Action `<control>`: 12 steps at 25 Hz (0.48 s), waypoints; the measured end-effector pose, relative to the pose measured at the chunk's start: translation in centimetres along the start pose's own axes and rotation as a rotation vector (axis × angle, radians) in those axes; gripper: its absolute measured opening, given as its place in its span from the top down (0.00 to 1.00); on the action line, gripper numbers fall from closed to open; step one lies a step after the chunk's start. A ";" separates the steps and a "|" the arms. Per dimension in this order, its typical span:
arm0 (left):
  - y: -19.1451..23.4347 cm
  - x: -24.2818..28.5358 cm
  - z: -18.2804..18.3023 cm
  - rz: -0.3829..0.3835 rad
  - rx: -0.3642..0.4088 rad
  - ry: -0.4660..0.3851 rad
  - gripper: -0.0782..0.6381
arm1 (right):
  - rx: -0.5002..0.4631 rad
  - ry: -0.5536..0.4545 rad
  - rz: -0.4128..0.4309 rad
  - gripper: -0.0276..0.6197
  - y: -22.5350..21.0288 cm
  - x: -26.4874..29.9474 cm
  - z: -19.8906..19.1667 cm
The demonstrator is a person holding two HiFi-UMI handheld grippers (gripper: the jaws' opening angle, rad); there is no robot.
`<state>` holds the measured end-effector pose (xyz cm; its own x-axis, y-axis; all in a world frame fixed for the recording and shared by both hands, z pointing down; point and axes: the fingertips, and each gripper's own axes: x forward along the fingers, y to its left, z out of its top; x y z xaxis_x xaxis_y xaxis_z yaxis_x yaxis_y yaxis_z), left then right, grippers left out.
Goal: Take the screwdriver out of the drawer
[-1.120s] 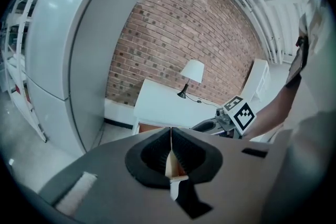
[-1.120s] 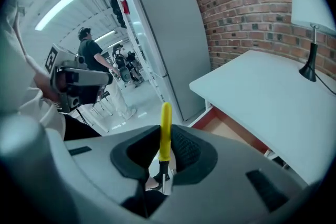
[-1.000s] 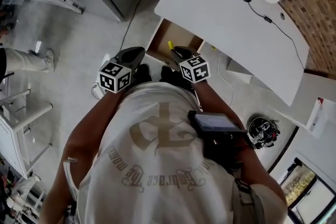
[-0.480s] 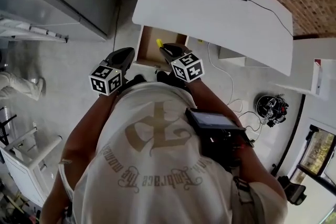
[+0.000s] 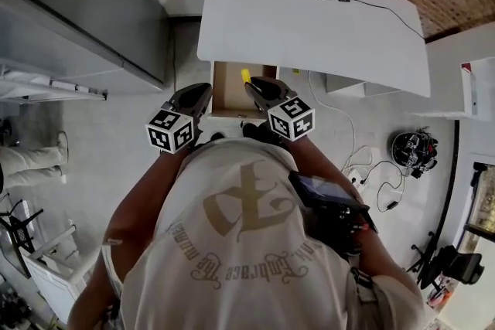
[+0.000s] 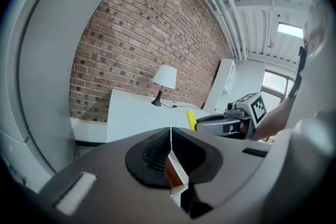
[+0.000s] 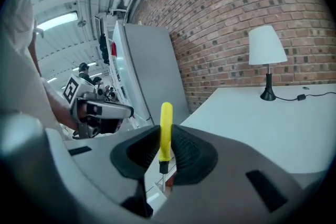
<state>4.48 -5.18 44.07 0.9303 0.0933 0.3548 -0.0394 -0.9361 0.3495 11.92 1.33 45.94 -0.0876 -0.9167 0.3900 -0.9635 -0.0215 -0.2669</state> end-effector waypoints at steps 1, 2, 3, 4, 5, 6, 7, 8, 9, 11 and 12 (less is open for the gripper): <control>-0.2 0.1 0.3 -0.010 0.010 -0.002 0.87 | 0.003 -0.021 -0.005 0.88 0.0 -0.4 0.4; -0.4 0.1 0.6 -0.020 0.020 -0.004 0.87 | 0.007 -0.037 -0.010 0.88 0.2 -0.7 0.8; -0.6 0.0 0.9 -0.030 0.030 -0.006 0.87 | 0.009 -0.051 -0.015 0.88 0.3 -1.0 1.1; -0.8 0.0 1.1 -0.040 0.037 -0.008 0.87 | 0.011 -0.061 -0.021 0.88 0.5 -1.3 1.3; -1.0 -0.1 1.3 -0.049 0.042 -0.012 0.87 | 0.010 -0.069 -0.027 0.88 0.7 -1.6 1.5; -1.1 -0.2 1.5 -0.057 0.046 -0.016 0.87 | 0.008 -0.074 -0.033 0.88 0.9 -1.8 1.7; -1.3 -0.3 1.7 -0.064 0.049 -0.020 0.87 | 0.007 -0.078 -0.040 0.88 1.1 -2.0 1.8; -1.3 -0.4 1.8 -0.070 0.050 -0.024 0.87 | 0.004 -0.081 -0.047 0.88 1.2 -2.2 1.9; -1.4 -0.6 1.9 -0.074 0.049 -0.027 0.87 | 0.002 -0.081 -0.057 0.88 1.4 -2.4 2.0; -1.5 -0.9 1.9 -0.079 0.041 -0.032 0.87 | -0.004 -0.078 -0.075 0.88 1.6 -2.6 2.2; -1.5 -1.1 1.8 -0.080 0.034 -0.033 0.87 | -0.003 -0.079 -0.082 0.88 1.7 -2.8 2.2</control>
<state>4.18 -4.50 41.61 0.9415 0.1576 0.2978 0.0477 -0.9373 0.3454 11.05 2.93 42.43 0.0111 -0.9404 0.3399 -0.9674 -0.0962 -0.2344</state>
